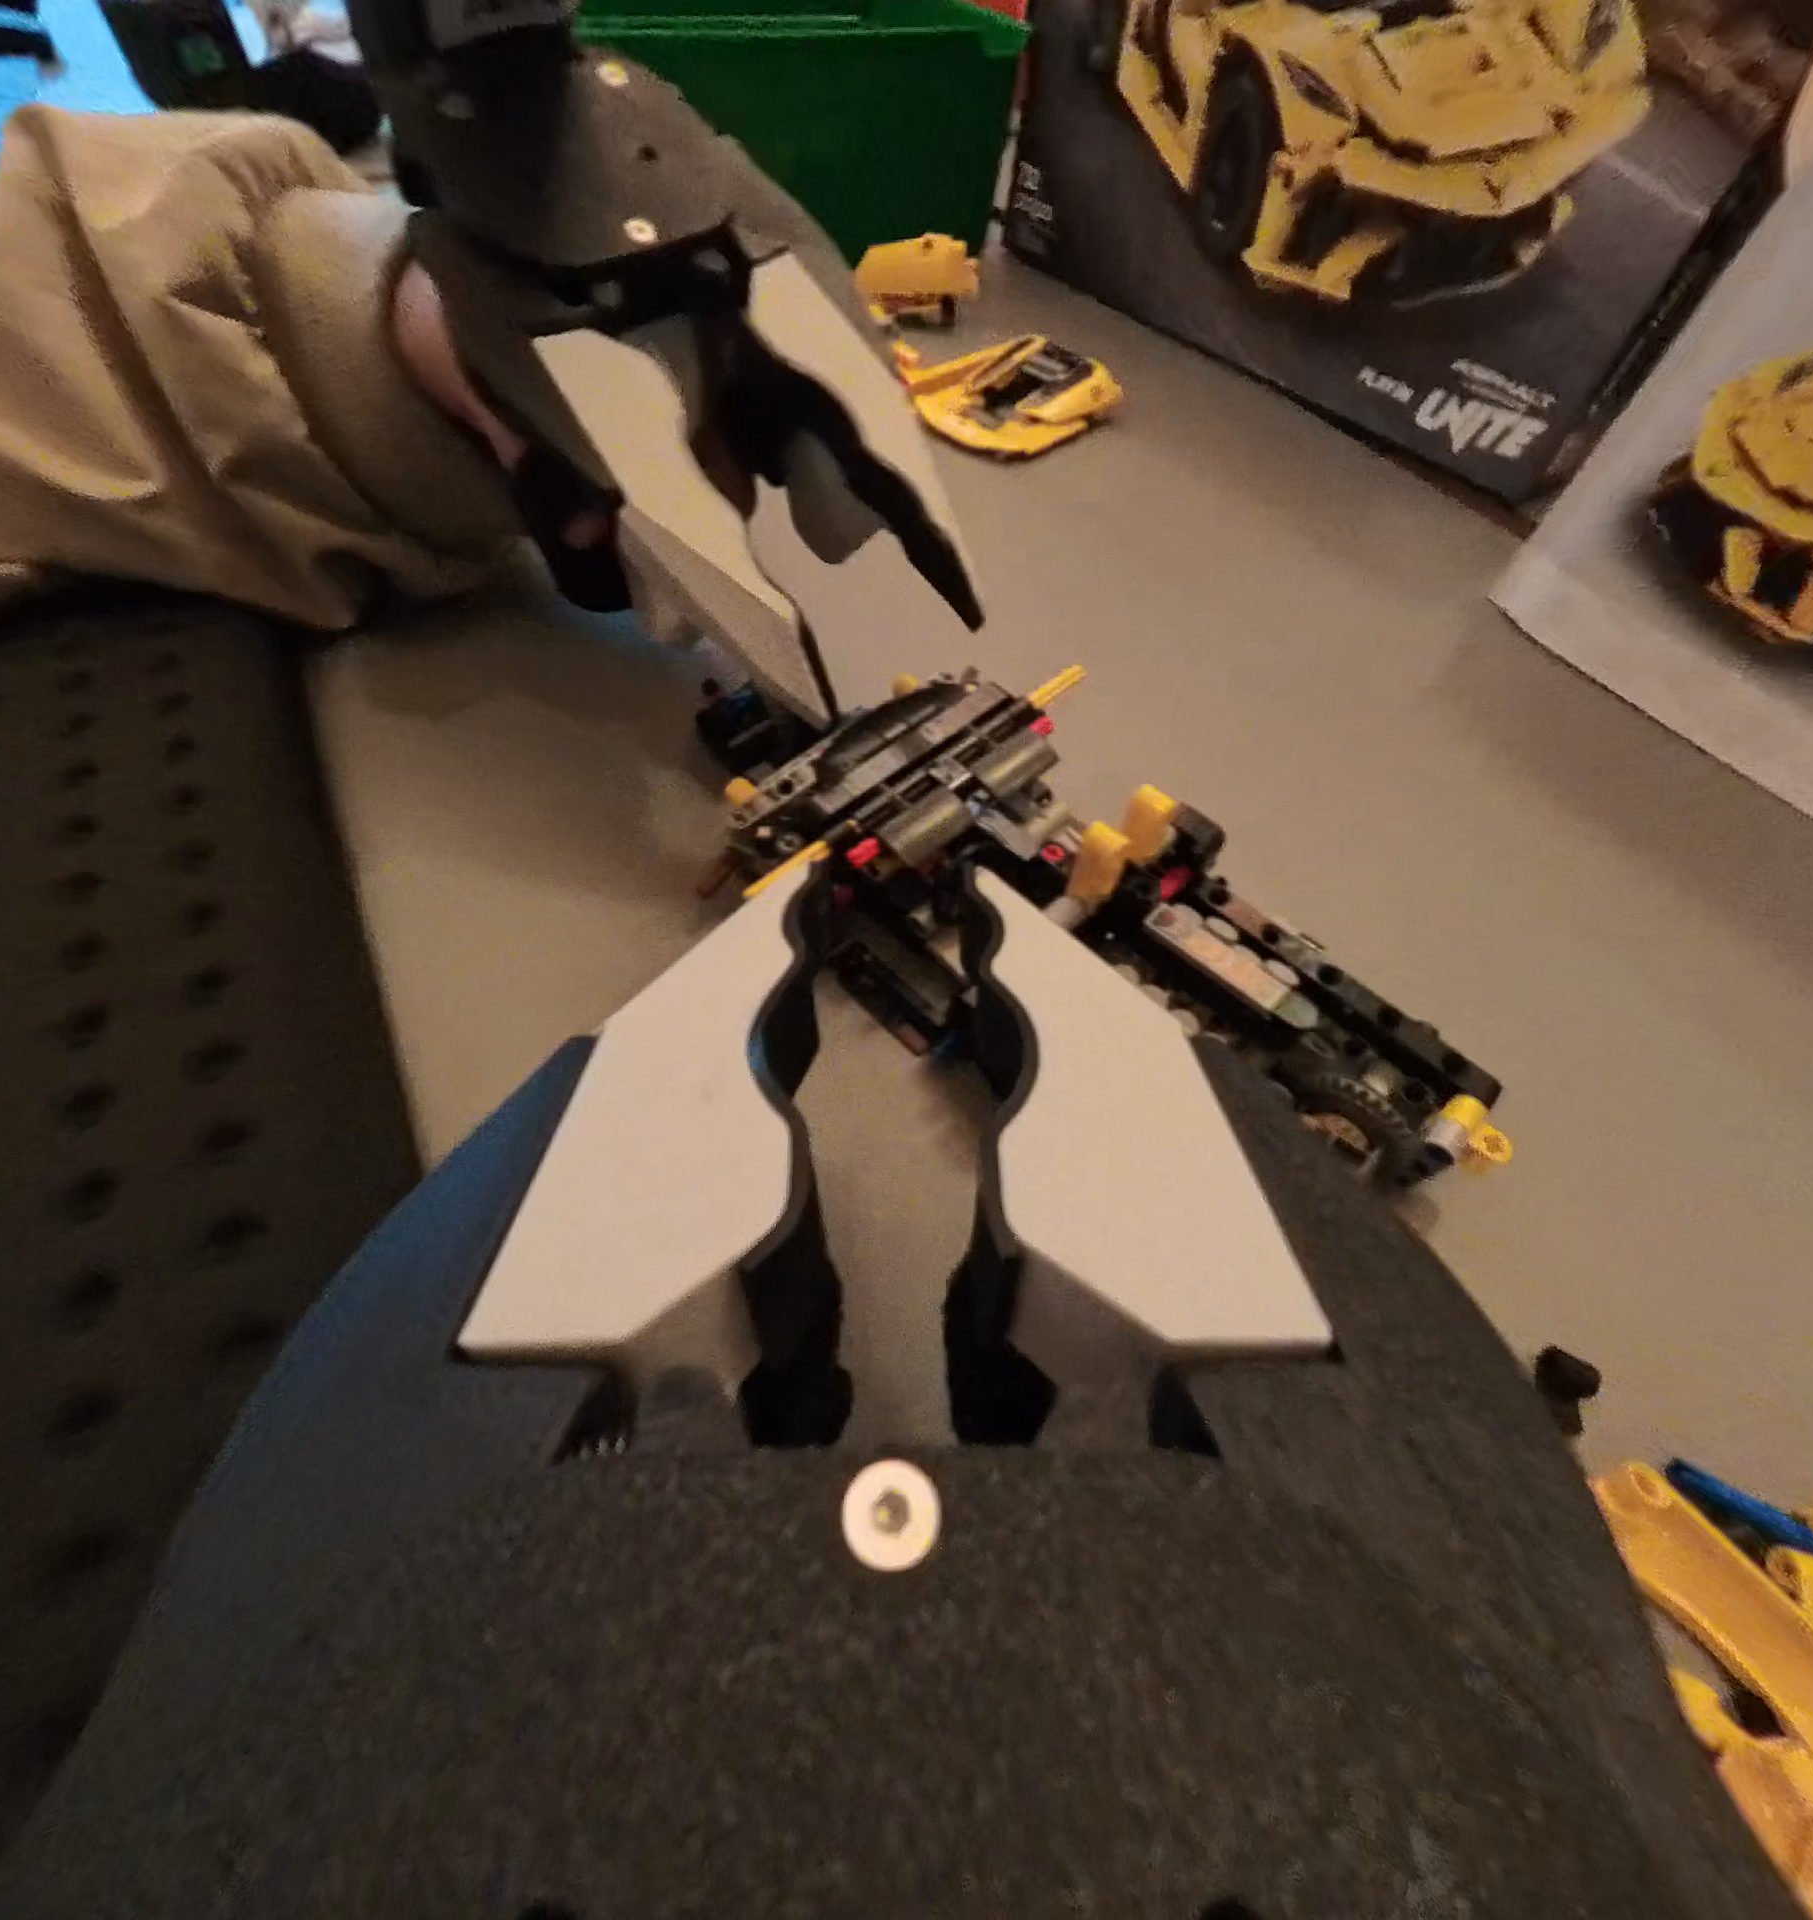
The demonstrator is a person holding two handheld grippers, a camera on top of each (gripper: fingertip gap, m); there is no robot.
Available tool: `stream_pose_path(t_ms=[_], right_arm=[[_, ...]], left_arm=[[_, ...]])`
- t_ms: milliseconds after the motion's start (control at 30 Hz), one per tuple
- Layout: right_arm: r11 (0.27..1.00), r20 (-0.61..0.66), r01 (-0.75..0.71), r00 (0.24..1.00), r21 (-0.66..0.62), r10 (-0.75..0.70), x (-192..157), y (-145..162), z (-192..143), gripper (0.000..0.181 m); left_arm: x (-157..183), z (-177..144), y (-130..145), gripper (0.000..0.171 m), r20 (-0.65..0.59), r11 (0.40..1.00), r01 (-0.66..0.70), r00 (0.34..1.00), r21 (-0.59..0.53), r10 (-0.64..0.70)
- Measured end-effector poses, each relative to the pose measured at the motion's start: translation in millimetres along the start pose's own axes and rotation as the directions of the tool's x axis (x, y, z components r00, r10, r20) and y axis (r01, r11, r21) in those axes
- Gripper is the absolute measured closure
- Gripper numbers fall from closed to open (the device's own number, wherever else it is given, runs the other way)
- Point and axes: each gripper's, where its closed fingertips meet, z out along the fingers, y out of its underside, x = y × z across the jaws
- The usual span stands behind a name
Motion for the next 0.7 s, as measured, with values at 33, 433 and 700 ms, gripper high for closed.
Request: stream_pose_path(t_ms=[33,433,700], right_arm=[[1.0,-0.005,0.019,1.0,-0.01,-0.019,-6,0,2,0.158],[0.984,-0.008,0.02,1.0,-0.176,-0.021,-27,21,32,0.16],[0.982,-0.012,-0.019,1.0,-0.186,0.017,-24,24,33,0.163]], left_arm=[[-2,2,1,0.118,0.017,1.0,-0.005,1.0,-0.006,0.006],[9,14,4,0.098,-0.022,1.0,0.008,1.0,-0.014,-0.008],[14,20,2,0.1,-0.029,1.0,-0.004,1.0,-0.007,0.004]])
